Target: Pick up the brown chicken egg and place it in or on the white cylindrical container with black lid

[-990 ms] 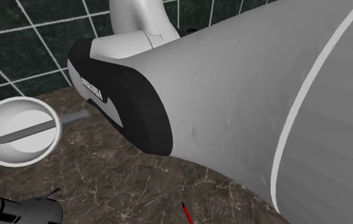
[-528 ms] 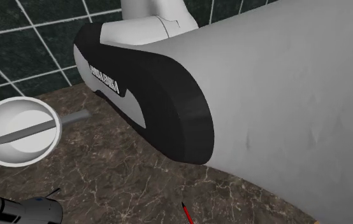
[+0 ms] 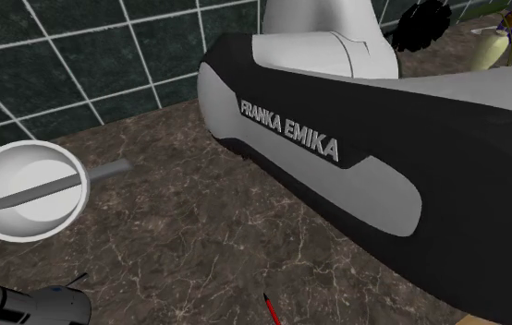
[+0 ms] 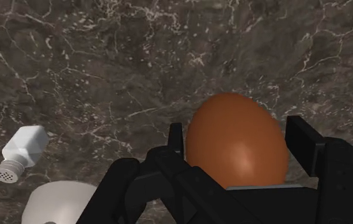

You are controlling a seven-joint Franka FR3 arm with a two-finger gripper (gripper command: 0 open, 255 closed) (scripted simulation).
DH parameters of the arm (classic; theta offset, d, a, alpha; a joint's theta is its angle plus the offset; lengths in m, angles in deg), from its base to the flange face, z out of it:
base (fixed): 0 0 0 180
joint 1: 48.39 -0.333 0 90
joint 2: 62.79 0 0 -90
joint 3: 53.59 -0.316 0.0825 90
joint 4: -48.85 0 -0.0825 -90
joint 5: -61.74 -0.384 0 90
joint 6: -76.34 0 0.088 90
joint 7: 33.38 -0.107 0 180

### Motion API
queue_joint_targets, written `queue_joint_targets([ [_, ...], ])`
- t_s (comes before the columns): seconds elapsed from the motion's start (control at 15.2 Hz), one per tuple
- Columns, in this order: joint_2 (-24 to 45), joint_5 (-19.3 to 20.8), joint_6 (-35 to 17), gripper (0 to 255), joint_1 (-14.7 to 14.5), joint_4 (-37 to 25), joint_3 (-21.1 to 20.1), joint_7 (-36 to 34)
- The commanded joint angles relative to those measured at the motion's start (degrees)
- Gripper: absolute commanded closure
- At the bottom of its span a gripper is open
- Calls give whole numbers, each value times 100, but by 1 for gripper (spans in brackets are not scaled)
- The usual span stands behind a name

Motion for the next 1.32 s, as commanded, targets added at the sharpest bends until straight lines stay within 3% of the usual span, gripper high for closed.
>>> queue_joint_targets([
  [0.0,-319,21,4,255,105,326,138,234],
  [0.73,-1484,332,319,255,736,1249,1031,1506],
  [1.12,-1887,606,599,255,1138,1410,1656,2315],
  [1.25,-1850,603,439,255,1135,1536,1686,2343],
])
